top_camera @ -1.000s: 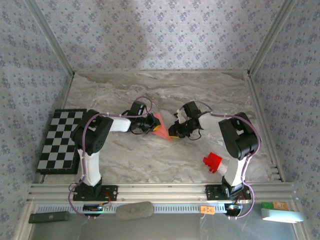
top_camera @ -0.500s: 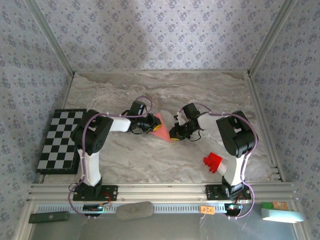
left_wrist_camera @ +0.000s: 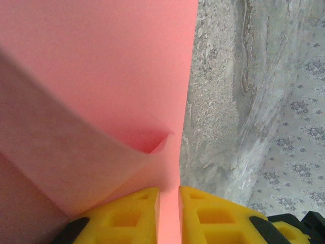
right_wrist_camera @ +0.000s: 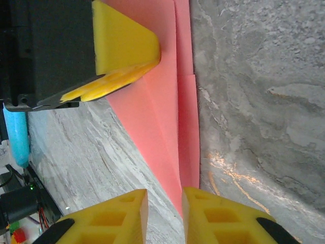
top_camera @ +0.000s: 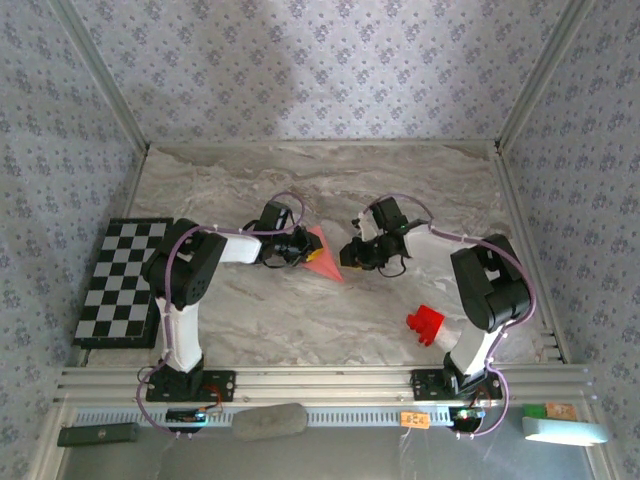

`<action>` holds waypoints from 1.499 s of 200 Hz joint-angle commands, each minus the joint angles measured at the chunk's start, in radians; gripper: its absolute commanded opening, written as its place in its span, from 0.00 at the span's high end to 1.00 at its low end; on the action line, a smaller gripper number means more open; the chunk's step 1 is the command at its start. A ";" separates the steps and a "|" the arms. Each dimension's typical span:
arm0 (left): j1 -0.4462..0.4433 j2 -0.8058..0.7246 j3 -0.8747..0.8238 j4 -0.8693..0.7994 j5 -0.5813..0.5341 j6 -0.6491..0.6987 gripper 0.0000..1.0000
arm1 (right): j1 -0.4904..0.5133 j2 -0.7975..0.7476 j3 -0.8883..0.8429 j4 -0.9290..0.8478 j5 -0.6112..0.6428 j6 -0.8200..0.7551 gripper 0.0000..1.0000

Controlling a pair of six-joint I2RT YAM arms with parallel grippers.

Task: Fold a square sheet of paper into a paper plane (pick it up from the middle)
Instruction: Fourth fold the wing at the center of the table.

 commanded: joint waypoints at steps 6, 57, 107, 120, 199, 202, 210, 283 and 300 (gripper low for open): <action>0.004 0.021 0.004 -0.019 -0.001 -0.005 0.83 | 0.032 0.024 0.039 -0.028 -0.021 -0.007 0.78; 0.004 0.022 0.007 -0.027 -0.001 -0.006 0.83 | 0.066 0.092 0.075 -0.022 -0.027 -0.003 0.82; 0.004 0.024 0.008 -0.031 -0.001 -0.008 0.83 | 0.065 0.129 0.058 -0.013 -0.029 0.002 0.83; 0.004 0.024 0.010 -0.032 -0.001 -0.009 0.83 | 0.065 0.132 0.052 -0.012 -0.028 0.004 0.83; 0.004 0.027 0.015 -0.039 -0.003 -0.009 0.83 | 0.060 0.159 0.030 -0.005 -0.032 0.006 0.83; 0.004 0.027 0.014 -0.040 -0.002 -0.009 0.83 | 0.060 0.159 0.028 -0.004 -0.034 0.007 0.83; 0.004 0.028 0.015 -0.041 -0.003 -0.010 0.83 | 0.060 0.162 0.030 -0.003 -0.037 0.007 0.83; 0.005 0.027 0.014 -0.090 -0.027 -0.004 0.83 | 0.057 0.141 0.026 -0.035 -0.060 -0.001 0.83; 0.006 0.027 0.014 -0.108 -0.037 0.000 0.83 | 0.052 0.114 0.020 -0.052 -0.070 -0.003 0.83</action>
